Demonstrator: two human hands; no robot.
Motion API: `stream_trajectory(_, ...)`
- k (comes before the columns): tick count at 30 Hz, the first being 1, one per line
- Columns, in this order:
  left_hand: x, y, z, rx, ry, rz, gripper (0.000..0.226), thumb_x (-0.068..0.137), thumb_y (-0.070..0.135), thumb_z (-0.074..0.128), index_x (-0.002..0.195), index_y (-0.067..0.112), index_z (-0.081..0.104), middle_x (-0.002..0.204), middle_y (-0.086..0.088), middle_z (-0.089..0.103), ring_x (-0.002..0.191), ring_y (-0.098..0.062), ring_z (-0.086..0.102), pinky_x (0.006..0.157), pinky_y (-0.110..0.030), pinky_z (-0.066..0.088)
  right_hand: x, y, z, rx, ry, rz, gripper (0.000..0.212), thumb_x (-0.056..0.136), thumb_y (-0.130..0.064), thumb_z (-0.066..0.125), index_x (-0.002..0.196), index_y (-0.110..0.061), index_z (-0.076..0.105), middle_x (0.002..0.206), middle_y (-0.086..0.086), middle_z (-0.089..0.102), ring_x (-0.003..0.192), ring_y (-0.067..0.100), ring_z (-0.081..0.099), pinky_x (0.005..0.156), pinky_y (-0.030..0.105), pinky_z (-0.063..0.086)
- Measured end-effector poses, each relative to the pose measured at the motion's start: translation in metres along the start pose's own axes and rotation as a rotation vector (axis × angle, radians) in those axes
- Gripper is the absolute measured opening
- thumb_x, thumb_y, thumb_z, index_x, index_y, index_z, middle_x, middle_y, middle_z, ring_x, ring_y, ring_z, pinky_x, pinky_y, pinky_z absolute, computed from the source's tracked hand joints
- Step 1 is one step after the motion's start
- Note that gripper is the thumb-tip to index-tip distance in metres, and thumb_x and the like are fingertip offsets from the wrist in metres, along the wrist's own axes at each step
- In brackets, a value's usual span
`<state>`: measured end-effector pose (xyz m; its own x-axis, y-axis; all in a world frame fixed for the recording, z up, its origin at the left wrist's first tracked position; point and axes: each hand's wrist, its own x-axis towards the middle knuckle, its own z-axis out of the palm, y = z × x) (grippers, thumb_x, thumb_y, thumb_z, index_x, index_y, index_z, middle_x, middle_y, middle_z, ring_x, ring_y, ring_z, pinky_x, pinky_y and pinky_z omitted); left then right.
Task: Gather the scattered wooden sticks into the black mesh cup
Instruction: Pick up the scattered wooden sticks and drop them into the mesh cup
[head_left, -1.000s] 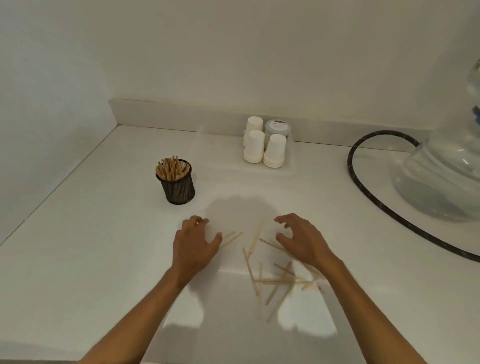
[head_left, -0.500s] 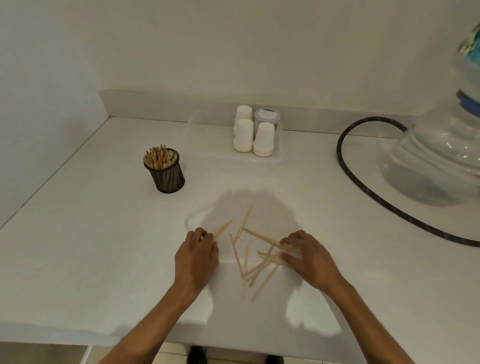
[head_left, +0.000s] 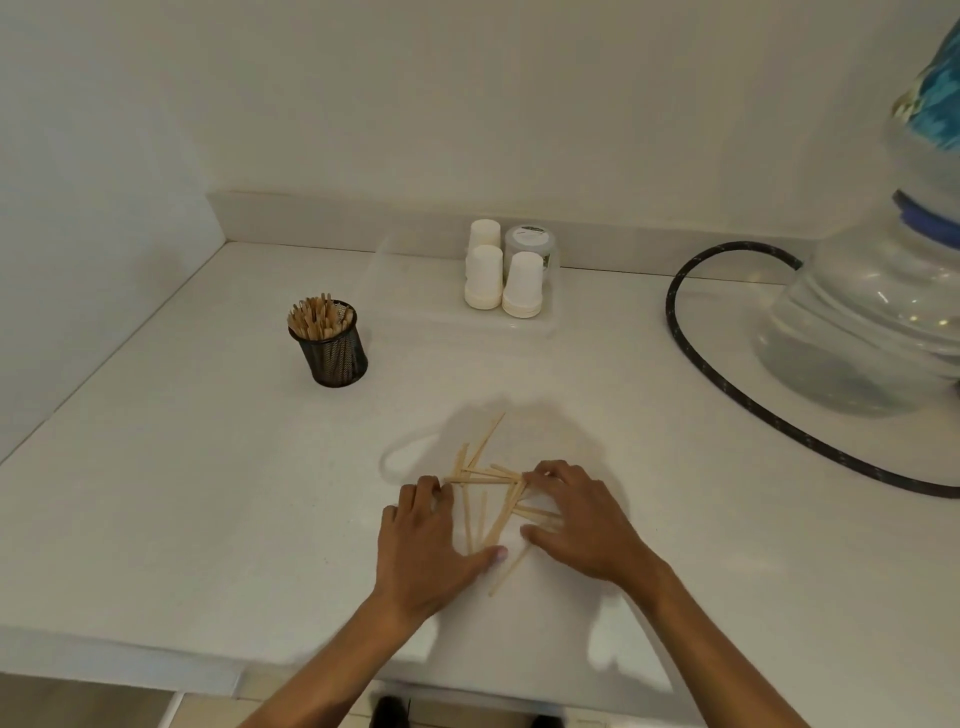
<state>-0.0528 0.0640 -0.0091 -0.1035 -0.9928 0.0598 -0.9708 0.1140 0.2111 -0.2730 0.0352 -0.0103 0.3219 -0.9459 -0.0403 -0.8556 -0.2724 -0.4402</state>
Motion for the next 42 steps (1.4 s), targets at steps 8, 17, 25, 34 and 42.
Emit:
stream_trajectory(8, 0.014, -0.005, -0.004, -0.083, 0.010, 0.015, 0.035, 0.093, 0.043, 0.054, 0.113, 0.018, 0.066, 0.121, 0.001, 0.057, 0.109, -0.021, 0.053, 0.084, -0.032, 0.047, 0.020, -0.011, -0.002, 0.025, 0.088, 0.015, 0.031, 0.096, -0.033, 0.057, 0.125, -0.025, 0.064, 0.126, -0.007, 0.056, 0.112, 0.014, 0.052, 0.094, 0.030, 0.041)
stream_trajectory(17, 0.029, -0.017, -0.009, -0.059, 0.042, -0.014, 0.028, 0.095, 0.038, 0.050, 0.103, 0.017, 0.066, 0.107, 0.002, 0.059, 0.099, -0.018, 0.057, 0.069, -0.025, 0.048, 0.040, -0.018, -0.001, -0.060, 0.062, -0.036, 0.042, 0.097, -0.037, 0.053, 0.138, -0.025, 0.053, 0.134, -0.003, 0.052, 0.119, 0.017, 0.050, 0.097, 0.031, 0.040)
stream_trajectory(25, 0.035, -0.020, -0.008, -0.029, 0.038, 0.009, 0.027, 0.100, 0.029, 0.043, 0.100, 0.020, 0.069, 0.107, 0.008, 0.058, 0.096, -0.010, 0.053, 0.067, -0.023, 0.048, 0.058, -0.022, 0.003, -0.144, 0.073, -0.139, 0.036, 0.098, -0.039, 0.052, 0.131, -0.027, 0.059, 0.135, -0.006, 0.051, 0.118, 0.016, 0.049, 0.091, 0.030, 0.037)
stream_trajectory(34, 0.044, -0.027, -0.013, -0.097, 0.023, 0.076, 0.032, 0.097, 0.037, 0.049, 0.119, 0.016, 0.060, 0.114, 0.001, 0.057, 0.102, -0.018, 0.055, 0.075, -0.031, 0.050, 0.062, -0.019, 0.001, -0.185, 0.123, -0.214, 0.027, 0.099, -0.031, 0.052, 0.120, -0.021, 0.066, 0.119, -0.003, 0.062, 0.105, 0.018, 0.056, 0.084, 0.028, 0.034)
stream_trajectory(42, 0.047, -0.023, -0.016, -0.028, 0.105, 0.227, 0.008, 0.078, 0.002, 0.073, 0.079, 0.010, 0.075, 0.080, -0.002, 0.066, 0.071, -0.022, 0.062, 0.049, -0.032, 0.049, 0.068, -0.024, 0.002, -0.191, 0.076, -0.271, 0.024, 0.100, -0.027, 0.050, 0.111, -0.015, 0.067, 0.108, 0.002, 0.063, 0.095, 0.022, 0.057, 0.075, 0.030, 0.038)
